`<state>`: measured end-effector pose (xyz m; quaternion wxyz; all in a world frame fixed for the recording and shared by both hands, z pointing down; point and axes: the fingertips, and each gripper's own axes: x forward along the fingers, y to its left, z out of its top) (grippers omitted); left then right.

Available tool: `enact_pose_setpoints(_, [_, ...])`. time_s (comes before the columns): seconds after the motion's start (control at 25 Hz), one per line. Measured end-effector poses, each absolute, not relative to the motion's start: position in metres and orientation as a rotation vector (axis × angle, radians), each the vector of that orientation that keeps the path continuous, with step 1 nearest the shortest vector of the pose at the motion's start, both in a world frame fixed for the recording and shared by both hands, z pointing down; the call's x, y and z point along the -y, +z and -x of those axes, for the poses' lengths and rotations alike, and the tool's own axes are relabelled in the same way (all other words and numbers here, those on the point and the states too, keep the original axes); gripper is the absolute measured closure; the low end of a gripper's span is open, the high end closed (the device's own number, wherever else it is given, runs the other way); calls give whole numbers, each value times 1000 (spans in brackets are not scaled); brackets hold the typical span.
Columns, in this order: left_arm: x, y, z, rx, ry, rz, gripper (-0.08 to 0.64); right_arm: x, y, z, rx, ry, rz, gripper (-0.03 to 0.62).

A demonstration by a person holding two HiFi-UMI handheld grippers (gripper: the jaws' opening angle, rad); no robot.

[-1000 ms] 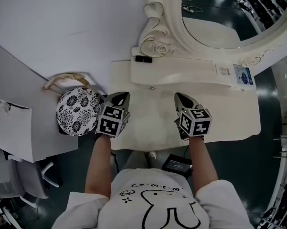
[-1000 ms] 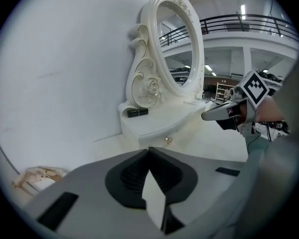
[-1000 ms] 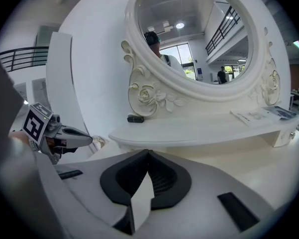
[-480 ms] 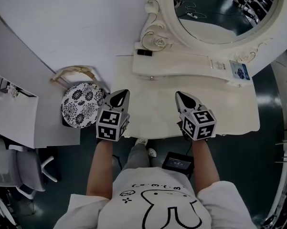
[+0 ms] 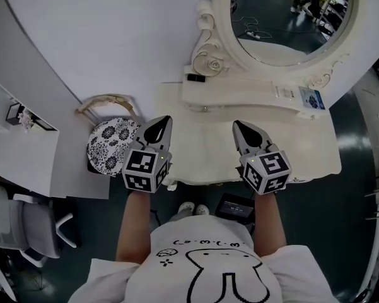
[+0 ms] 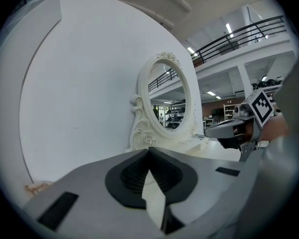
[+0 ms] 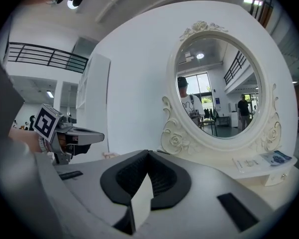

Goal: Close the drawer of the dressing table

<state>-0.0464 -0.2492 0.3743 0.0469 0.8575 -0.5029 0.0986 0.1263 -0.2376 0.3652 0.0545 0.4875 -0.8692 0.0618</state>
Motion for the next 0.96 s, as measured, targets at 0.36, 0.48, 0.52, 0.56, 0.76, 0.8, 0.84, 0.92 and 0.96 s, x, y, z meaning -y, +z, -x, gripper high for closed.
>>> enact_pose_setpoints(0.36, [250, 334, 43, 1542, 199, -2714, 548, 230, 335, -120, 2632, 45, -1505, 603])
enact_pose_setpoints(0.48, [251, 329, 46, 1549, 164, -2717, 548, 230, 331, -122, 2629, 22, -1523, 603])
enact_pose_setpoints(0.52, [252, 327, 46, 1550, 148, -2718, 548, 230, 330, -122, 2627, 15, -1529, 603])
enact_pose_setpoints(0.56, [252, 326, 47, 1552, 134, -2721, 548, 231, 328, -122, 2625, 6, -1534, 603])
enact_pose_setpoints(0.76, [254, 321, 49, 1561, 113, -2735, 548, 233, 320, -119, 2629, -39, -1542, 603])
enact_pose_setpoints(0.8, [254, 320, 50, 1565, 106, -2734, 548, 233, 318, -119, 2630, -45, -1544, 603])
enact_pose_setpoints(0.84, [255, 318, 51, 1568, 98, -2733, 548, 233, 317, -118, 2631, -51, -1545, 603])
enact_pose_setpoints(0.92, [255, 316, 53, 1572, 80, -2733, 548, 233, 314, -117, 2631, -65, -1551, 603])
enact_pose_setpoints(0.96, [255, 314, 54, 1573, 71, -2733, 548, 233, 313, -116, 2631, -72, -1554, 603])
